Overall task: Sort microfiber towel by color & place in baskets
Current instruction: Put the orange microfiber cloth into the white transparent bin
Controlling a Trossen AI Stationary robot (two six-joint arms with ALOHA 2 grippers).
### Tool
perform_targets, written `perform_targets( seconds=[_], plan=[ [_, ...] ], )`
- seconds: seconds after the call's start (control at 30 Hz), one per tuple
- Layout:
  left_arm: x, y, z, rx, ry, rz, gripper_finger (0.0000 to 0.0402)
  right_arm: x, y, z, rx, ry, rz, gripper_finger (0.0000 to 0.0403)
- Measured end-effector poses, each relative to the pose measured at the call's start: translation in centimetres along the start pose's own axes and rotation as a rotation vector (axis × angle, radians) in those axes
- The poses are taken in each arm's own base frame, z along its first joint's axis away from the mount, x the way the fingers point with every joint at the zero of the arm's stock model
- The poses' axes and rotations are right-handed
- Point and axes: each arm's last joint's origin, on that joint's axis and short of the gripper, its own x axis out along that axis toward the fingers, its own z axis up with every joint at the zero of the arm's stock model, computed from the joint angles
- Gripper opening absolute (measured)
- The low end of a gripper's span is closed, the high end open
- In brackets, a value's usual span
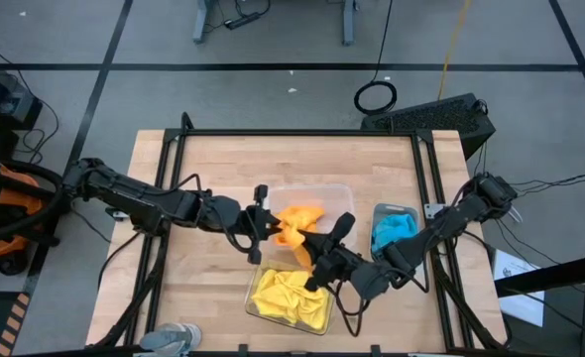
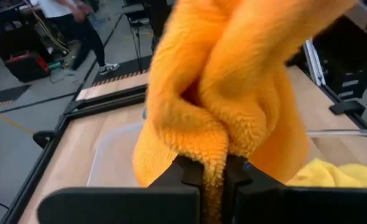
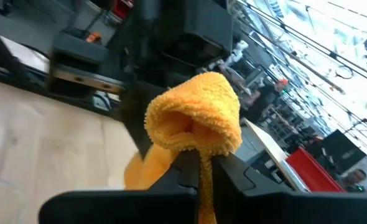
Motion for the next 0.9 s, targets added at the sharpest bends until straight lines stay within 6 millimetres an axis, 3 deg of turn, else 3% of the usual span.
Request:
perform_targets(
  seconds=[0.2, 0.6, 0.9],
  plan=[
    [-0.3, 0.3, 0.5, -0.005, -0.042, 0.026, 0.001, -1.3, 0.8, 0.3, 0.015, -0.054, 0.1, 0.0026],
    [-0.4, 0.4, 1.2, 0.025, -0.105, 0.038, 0.001, -1.5, 1.9, -1.8, 0.098, 0.063, 0.247, 0.0192],
    [-0.4, 0.4, 1.2, 0.047, -0.11, 0.041, 0.001, -2.5, 2.4, -4.0, 0.196, 0.231, 0.263, 0.0256]
  ],
)
